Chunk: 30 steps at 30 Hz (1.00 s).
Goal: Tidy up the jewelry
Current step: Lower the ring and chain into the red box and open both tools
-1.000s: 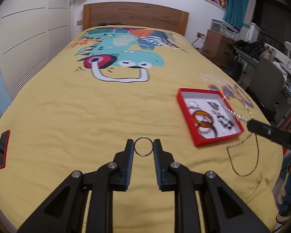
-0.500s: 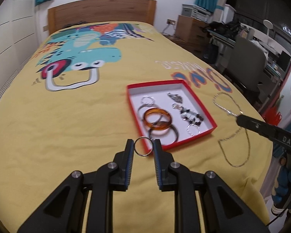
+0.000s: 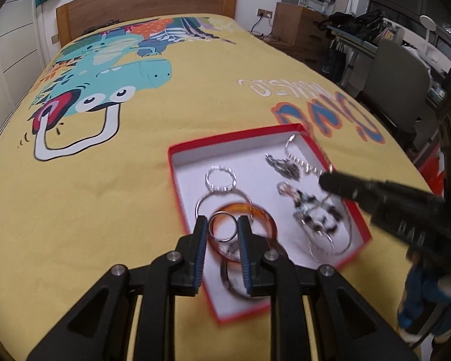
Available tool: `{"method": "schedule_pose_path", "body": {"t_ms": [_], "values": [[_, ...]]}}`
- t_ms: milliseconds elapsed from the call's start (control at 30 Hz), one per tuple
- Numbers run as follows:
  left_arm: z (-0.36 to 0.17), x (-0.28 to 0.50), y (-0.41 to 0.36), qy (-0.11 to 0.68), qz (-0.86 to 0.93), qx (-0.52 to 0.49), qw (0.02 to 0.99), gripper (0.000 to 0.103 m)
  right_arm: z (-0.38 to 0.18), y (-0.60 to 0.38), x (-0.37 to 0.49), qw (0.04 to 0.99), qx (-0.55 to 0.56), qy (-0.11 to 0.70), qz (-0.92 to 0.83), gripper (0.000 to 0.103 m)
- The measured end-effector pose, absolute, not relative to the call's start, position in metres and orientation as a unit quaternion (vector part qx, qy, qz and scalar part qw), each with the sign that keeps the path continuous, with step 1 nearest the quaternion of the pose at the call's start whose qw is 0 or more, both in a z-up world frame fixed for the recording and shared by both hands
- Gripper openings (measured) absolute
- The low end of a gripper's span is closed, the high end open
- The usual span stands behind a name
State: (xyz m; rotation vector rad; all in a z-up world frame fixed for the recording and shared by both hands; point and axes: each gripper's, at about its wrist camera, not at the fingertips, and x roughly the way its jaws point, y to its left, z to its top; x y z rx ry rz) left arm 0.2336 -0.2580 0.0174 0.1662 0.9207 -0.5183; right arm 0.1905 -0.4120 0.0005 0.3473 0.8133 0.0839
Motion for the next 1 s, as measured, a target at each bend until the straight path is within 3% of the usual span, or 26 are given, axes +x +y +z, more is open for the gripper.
{"method": "schedule_pose_path", "body": {"t_ms": [333, 633, 700, 767, 1000], "values": [[-0.022, 0.284, -0.288, 0.461, -0.217, 0.088, 0.856, 0.019, -0.044, -0.419, 0.217, 0.885, 0.159, 0.434, 0.056, 0.006], [-0.040, 0.293, -0.282, 0.487, -0.201, 0.075, 0.846, 0.020, -0.051, -0.429, 0.211, 0.882, 0.163, 0.441, 0.040, 0.011], [-0.038, 0.291, -0.282, 0.488, -0.203, 0.075, 0.846, 0.020, -0.047, -0.430, 0.207, 0.883, 0.166, 0.437, 0.036, 0.014], [-0.034, 0.288, -0.282, 0.487, -0.205, 0.077, 0.846, 0.021, -0.041, -0.432, 0.201, 0.885, 0.171, 0.431, 0.034, 0.026], [-0.003, 0.260, -0.268, 0.462, -0.207, 0.064, 0.860, 0.027, -0.018, -0.428, 0.170, 0.894, 0.172, 0.412, 0.028, 0.036]]}}
